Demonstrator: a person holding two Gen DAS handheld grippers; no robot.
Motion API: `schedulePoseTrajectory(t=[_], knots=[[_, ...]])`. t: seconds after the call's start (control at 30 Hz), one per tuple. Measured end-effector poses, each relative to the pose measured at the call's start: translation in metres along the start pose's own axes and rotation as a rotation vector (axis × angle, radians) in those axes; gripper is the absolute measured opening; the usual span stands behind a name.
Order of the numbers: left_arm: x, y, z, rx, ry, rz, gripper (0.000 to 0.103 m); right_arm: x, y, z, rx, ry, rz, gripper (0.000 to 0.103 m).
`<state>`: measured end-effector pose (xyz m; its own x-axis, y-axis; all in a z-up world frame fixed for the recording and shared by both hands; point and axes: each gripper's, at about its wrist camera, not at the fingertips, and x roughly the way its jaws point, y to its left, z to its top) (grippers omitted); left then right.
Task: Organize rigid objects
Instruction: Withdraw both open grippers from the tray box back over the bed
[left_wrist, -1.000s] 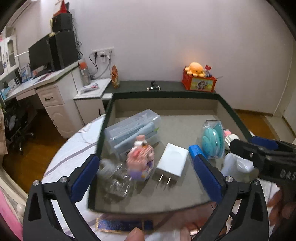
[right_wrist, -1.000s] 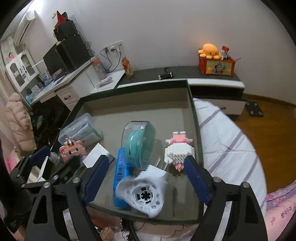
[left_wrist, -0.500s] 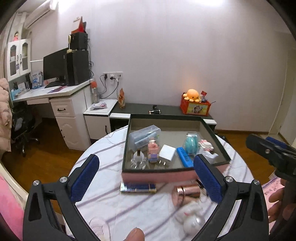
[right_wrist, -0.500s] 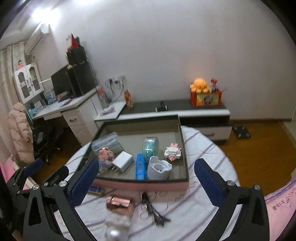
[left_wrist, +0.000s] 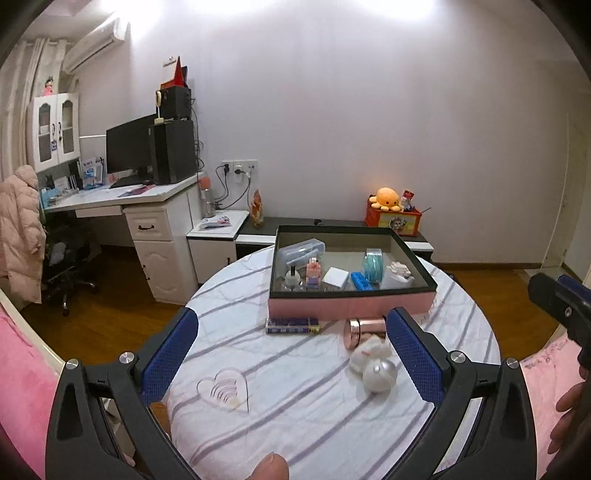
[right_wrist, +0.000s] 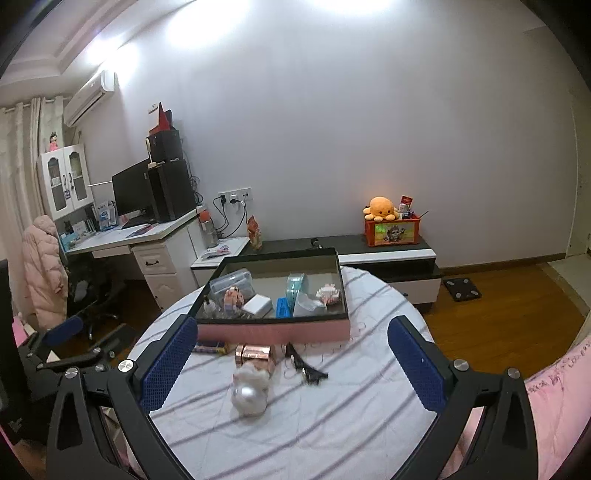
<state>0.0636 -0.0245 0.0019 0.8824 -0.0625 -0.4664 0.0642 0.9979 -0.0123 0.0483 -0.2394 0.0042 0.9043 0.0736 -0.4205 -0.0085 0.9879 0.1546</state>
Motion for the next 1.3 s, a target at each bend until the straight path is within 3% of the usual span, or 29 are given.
schedulePoseTrajectory(t=[0.23, 0.53, 0.93, 1.3], knots=[[-0.013, 0.0, -0.029, 0.017, 0.038, 0.013, 0.103, -0.011, 0.008, -0.036, -0.018, 0.042, 0.013, 0.103], [-0.009, 0.006, -0.036, -0.008, 0.055, 0.012, 0.103, 0.0, 0.026, -0.048, -0.052, 0.087, 0.04, 0.103], [-0.004, 0.011, -0.039, -0.023, 0.072, 0.015, 0.103, 0.005, 0.02, -0.051, -0.044, 0.107, 0.025, 0.103], [0.025, 0.015, -0.054, -0.034, 0.139, 0.011, 0.103, 0.049, 0.008, -0.075, -0.025, 0.209, 0.032, 0.103]])
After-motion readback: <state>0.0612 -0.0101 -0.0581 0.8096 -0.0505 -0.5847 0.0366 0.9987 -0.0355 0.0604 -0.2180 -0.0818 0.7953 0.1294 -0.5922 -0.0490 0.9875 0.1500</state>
